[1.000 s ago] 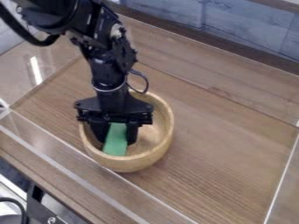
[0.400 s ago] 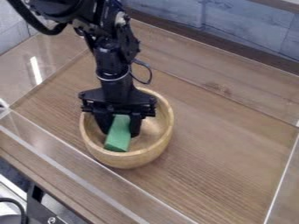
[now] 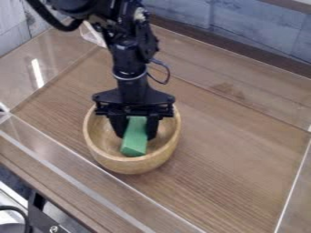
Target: Move green stick from inside the wooden bowl to the table next to it
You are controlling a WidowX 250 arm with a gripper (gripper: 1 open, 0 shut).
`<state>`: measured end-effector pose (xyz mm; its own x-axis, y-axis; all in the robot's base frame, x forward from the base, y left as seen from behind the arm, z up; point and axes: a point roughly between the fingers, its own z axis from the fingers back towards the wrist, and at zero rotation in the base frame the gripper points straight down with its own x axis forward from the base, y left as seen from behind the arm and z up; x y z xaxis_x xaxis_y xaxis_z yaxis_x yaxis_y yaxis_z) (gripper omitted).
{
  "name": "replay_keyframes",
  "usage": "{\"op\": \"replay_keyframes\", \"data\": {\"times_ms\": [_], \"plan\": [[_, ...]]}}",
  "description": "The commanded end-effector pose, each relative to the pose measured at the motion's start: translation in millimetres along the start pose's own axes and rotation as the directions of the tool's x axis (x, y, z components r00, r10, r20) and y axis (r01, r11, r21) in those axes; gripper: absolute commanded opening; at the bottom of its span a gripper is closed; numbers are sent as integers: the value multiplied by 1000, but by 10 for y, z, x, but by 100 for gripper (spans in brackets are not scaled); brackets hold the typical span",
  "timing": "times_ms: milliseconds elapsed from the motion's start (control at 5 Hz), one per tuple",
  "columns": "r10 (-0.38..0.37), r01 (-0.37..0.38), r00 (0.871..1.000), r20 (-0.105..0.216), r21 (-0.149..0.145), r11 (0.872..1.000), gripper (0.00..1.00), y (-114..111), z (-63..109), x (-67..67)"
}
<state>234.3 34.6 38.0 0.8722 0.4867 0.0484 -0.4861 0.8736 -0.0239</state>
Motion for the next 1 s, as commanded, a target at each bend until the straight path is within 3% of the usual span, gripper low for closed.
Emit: {"op": "replay_keyframes", "data": {"times_ms": [0, 600, 800], "plan": [[-11, 12, 999, 33, -11, 1000, 0, -57, 90, 48], [-27, 27, 999, 32, -17, 999, 0, -7, 172, 63], [0, 1, 999, 33, -18, 1000, 0, -108, 168, 13]]}}
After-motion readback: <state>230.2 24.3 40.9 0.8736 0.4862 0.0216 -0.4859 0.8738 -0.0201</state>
